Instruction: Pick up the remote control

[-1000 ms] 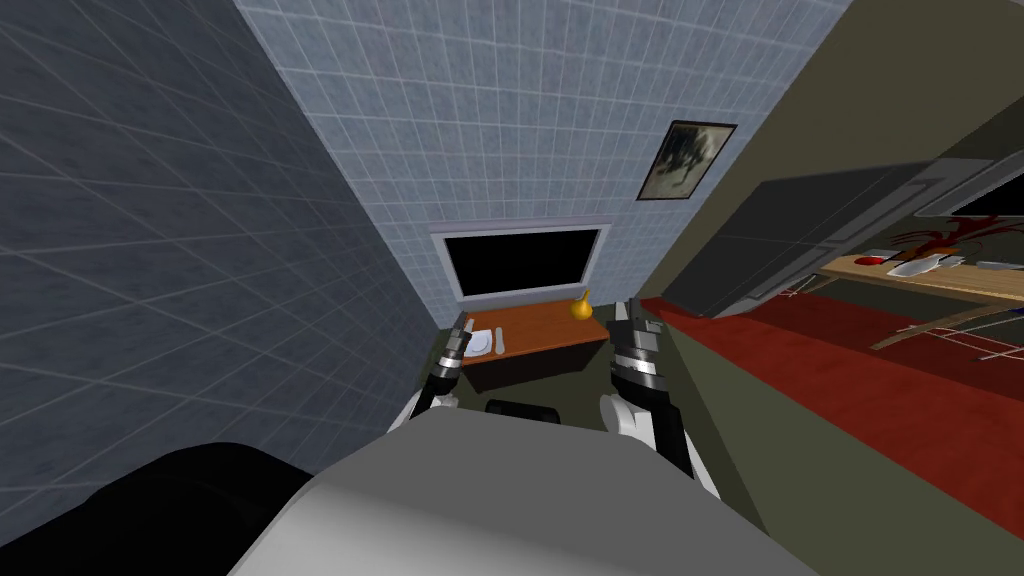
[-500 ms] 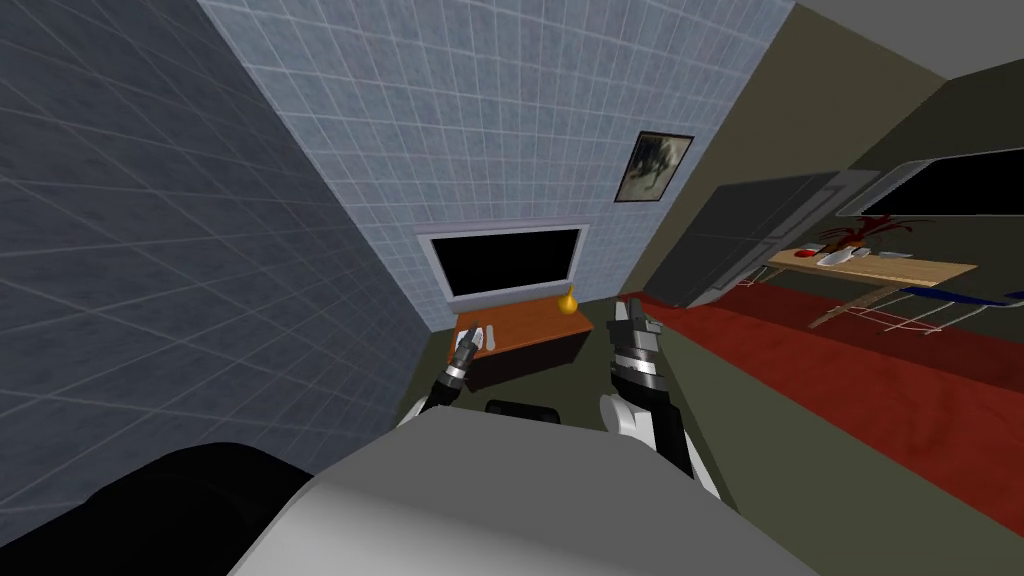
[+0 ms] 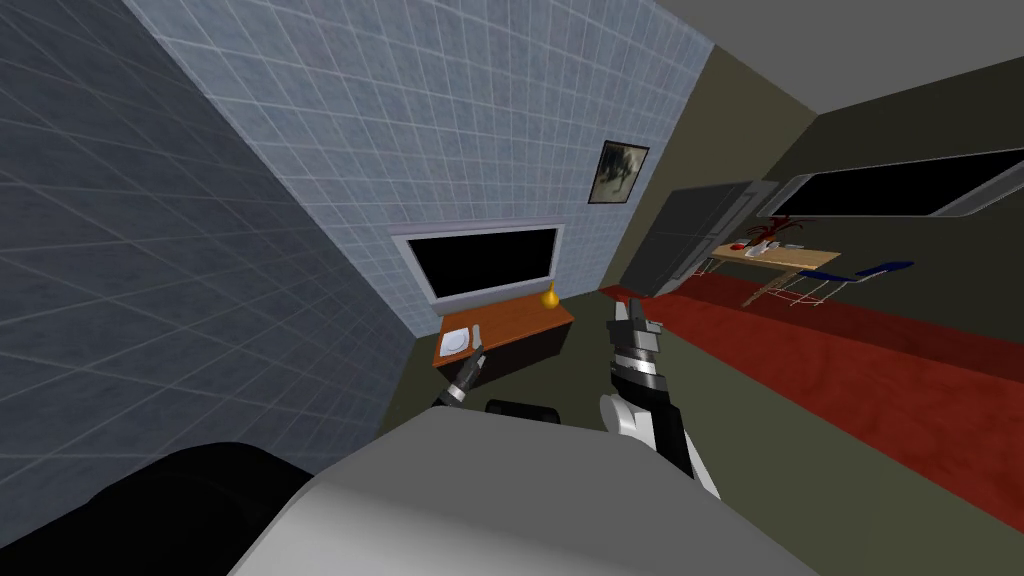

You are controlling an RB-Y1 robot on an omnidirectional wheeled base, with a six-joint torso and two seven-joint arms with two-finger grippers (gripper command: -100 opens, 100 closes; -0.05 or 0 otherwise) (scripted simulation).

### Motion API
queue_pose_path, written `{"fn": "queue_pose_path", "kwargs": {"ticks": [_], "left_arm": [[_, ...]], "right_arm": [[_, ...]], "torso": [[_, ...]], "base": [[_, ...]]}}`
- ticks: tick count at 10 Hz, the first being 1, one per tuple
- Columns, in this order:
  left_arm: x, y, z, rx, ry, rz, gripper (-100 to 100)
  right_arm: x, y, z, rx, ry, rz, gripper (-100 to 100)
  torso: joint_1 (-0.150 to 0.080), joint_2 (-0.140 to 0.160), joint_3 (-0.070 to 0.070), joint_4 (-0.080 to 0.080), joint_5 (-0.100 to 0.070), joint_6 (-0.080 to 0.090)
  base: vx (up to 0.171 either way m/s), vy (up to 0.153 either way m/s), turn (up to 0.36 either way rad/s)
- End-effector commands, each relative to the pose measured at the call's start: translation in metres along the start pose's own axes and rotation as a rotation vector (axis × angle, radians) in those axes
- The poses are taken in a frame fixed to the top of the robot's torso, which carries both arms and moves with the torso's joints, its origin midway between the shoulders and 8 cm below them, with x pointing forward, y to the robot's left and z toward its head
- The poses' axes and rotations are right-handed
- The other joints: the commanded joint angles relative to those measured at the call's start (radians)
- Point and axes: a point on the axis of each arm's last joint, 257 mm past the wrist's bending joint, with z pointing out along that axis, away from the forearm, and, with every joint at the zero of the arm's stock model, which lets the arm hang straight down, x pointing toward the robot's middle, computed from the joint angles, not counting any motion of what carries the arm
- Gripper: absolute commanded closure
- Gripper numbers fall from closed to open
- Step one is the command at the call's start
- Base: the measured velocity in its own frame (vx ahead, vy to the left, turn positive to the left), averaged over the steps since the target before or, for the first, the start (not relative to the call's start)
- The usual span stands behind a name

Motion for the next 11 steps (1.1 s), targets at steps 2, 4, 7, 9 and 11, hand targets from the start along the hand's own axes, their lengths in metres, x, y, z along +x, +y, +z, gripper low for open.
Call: {"fn": "queue_pose_path", "kwargs": {"ticks": [2,4,7,9,11], "left_arm": [[0.017,0.039,-0.021,-0.104,0.056,-0.026,-100],[0.023,0.073,-0.041,-0.193,0.087,-0.037,-100],[0.029,0.099,-0.061,-0.267,0.118,-0.047,-100],[0.033,0.124,-0.081,-0.341,0.146,-0.055,-100],[0.035,0.144,-0.101,-0.407,0.173,-0.061,-100]], "right_arm": [[0.0,0.0,0.0,0.0,0.0,0.0,0],[0.0,0.0,0.0,0.0,0.0,0.0,0],[0.0,0.0,0.0,0.0,0.0,0.0,0],[0.0,0.0,0.0,0.0,0.0,0.0,0],[0.0,0.0,0.0,0.0,0.0,0.0,0]], "torso": [[0.002,-0.001,0.0,0.0,0.0,-0.001],[0.003,-0.002,-0.001,0.0,0.001,0.0],[0.004,-0.003,-0.002,0.0,0.001,0.0],[0.003,-0.003,-0.002,0.0,0.001,0.0],[0.004,-0.003,-0.002,-0.001,0.001,0.0]], "base": [[-0.034,-0.083,-0.122],[-0.022,-0.071,-0.147],[-0.014,-0.057,-0.129],[-0.007,-0.07,-0.14],[0.003,-0.053,-0.14]]}}
